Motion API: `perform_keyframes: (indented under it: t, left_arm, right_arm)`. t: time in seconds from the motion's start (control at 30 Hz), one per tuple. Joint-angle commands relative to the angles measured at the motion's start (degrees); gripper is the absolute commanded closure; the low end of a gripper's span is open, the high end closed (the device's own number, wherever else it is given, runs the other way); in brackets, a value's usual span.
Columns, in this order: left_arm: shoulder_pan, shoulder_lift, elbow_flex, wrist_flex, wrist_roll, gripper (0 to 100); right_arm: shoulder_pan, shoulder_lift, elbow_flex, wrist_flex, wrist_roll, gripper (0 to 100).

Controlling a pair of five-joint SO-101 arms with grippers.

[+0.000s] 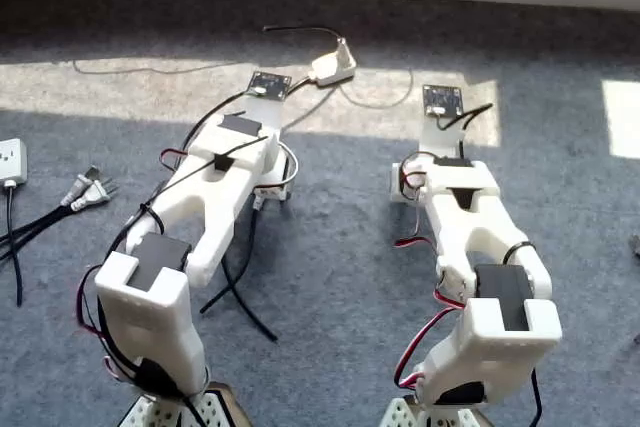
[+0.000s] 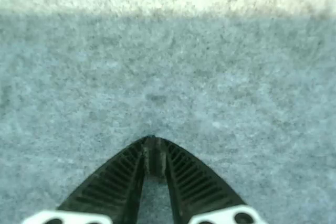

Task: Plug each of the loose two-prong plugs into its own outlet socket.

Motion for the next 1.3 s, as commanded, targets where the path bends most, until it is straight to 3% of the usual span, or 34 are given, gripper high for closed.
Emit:
perform_keyframes:
  t: [0.0, 0.33, 0.6, 0.93, 1.27]
  left_arm:
    - [1.71, -0.31, -2.24, -1.32, 0.62, 82]
    - [1.8, -0.57, -1.89, -1.23, 0.7, 90]
    - [1.98, -0.75, -1.98, -1.05, 0.18, 90]
    - [1.19, -0.31, -5.76, 4.04, -9.67, 84]
    - [1.19, -0.22, -5.14, 4.92, -9.58, 87]
  right_arm:
    - [-0.04, 0.13, -2.68, -0.13, 0.53, 98.9]
    - [-0.04, 0.13, -2.68, -0.13, 0.53, 98.9]
    - [-0.04, 0.13, -2.68, -0.13, 0.53, 98.9]
    - [-0.04, 0.13, -2.68, -0.13, 0.53, 98.9]
    - [-0.04, 0.13, -2.68, -0.13, 0.53, 98.9]
